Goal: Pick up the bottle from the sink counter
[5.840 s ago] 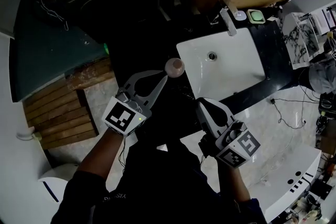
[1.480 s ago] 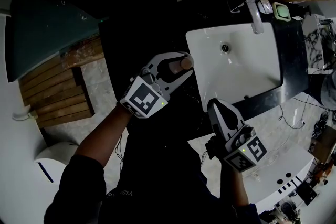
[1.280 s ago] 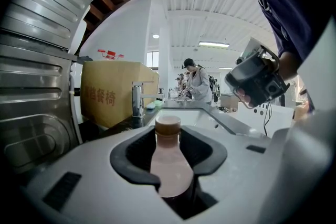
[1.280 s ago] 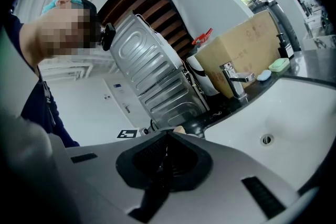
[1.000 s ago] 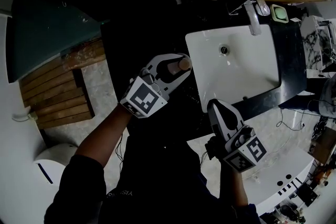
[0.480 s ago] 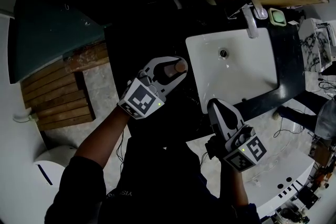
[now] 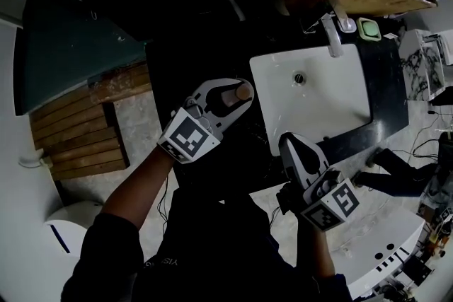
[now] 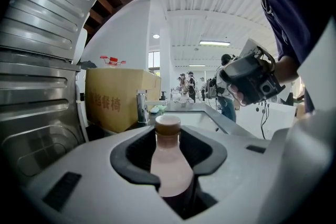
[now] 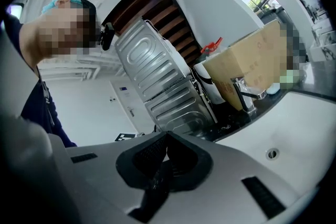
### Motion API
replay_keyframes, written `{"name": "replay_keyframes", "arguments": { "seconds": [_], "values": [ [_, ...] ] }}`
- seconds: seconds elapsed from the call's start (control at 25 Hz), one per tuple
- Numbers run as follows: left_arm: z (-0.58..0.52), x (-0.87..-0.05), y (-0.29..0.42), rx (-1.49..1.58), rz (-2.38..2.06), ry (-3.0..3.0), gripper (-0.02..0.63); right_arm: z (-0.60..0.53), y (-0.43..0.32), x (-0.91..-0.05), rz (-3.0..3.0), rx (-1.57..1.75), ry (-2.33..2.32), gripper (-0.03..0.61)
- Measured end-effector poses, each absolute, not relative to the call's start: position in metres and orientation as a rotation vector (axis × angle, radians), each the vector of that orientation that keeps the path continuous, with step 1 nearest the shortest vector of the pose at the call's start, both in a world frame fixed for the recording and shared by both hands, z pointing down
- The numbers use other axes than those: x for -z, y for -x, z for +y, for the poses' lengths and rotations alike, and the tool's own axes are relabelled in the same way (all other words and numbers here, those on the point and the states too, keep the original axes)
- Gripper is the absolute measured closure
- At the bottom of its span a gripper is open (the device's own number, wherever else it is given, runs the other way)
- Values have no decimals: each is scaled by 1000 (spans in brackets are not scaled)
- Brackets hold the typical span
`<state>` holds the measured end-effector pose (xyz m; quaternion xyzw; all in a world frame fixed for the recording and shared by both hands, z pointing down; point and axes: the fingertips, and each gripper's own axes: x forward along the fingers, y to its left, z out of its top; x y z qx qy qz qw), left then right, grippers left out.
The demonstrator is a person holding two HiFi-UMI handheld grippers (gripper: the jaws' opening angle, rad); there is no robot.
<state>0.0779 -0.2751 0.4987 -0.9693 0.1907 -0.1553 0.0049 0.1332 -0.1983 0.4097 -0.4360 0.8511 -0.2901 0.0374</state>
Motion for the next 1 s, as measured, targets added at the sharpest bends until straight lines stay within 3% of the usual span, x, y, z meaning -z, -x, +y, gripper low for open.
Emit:
{"name": "replay_keyframes", "arguments": {
  "seconds": [1.0],
  "values": [
    [-265,-419,-67,373,621,3029,471,-193,-119,-362,2634,787,1302,552]
  ]
}}
